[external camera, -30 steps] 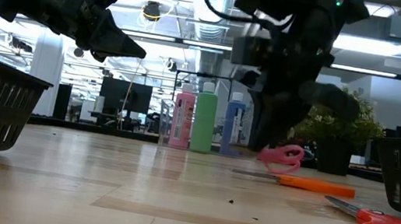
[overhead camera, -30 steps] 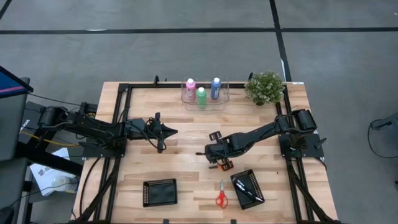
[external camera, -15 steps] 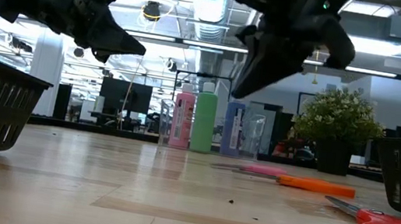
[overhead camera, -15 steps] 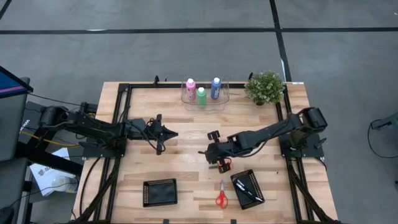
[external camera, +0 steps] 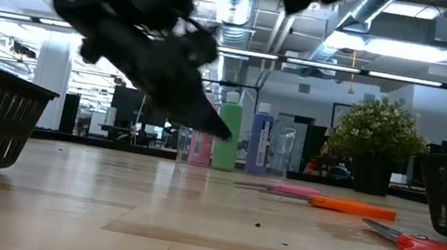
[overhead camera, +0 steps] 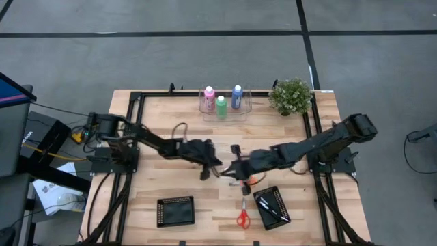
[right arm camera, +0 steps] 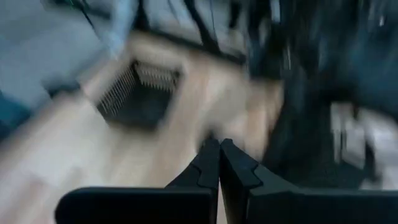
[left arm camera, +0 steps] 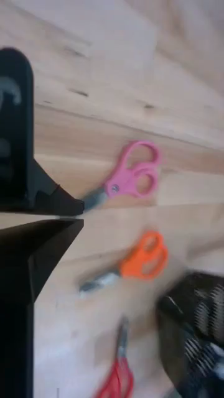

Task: Pick & Place Paint Supplies
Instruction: Put the orange scissors into the left black bin

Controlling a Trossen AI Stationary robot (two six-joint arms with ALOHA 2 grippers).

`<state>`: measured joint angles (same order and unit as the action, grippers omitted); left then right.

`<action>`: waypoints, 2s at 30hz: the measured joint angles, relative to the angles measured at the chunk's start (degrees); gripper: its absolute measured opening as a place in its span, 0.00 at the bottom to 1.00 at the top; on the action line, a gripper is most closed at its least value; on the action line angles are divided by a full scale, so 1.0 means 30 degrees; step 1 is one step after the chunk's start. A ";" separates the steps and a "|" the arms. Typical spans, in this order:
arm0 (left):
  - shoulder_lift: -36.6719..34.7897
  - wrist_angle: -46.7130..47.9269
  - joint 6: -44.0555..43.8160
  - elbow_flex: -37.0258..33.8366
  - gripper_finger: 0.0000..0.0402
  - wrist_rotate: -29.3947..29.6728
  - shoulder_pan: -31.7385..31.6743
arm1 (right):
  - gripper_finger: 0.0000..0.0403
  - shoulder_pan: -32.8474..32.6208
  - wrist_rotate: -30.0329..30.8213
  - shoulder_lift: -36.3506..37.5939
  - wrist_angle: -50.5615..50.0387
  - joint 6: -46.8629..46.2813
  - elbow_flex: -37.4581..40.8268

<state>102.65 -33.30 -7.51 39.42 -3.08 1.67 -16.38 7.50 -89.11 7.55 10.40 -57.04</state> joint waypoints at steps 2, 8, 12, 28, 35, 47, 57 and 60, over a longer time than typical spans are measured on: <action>0.1024 0.1232 0.0004 0.1391 0.07 0.0015 -0.0049 | 0.00 -0.0086 -0.0782 0.1142 0.3592 0.0300 0.1988; 0.2394 0.4565 0.0503 0.4853 0.26 -0.0671 -0.0013 | 0.00 -0.0664 0.0607 0.5094 0.7214 -0.0052 0.6808; 0.3455 0.7297 0.0634 0.7029 0.42 -0.1292 -0.0013 | 0.00 -0.1699 0.2634 0.7075 0.7216 -0.0432 0.8921; 0.7450 1.2754 0.0984 1.2362 0.46 0.2015 0.0064 | 0.00 -0.6202 0.8012 0.7773 0.7282 0.0643 1.0382; 0.7446 1.3304 0.1671 1.2351 0.18 0.2656 0.0366 | 0.00 -0.6942 0.8984 0.7433 0.7426 0.0680 1.0375; 0.7144 1.3405 0.2060 1.2266 0.11 0.4076 0.1273 | 0.00 -0.7039 0.9096 0.7433 0.7637 0.0606 1.0375; 0.5048 1.5660 0.2322 1.2109 0.01 0.5635 0.1656 | 0.00 -0.7039 0.9096 0.7433 0.7644 0.0687 1.0375; 0.4497 1.5284 0.2805 1.1795 0.01 0.5500 0.1754 | 0.00 -0.7039 0.9096 0.7433 0.7615 0.0682 1.0375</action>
<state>116.14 12.55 0.91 74.81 13.42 6.93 -37.50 34.79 -66.81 30.39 12.45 -25.91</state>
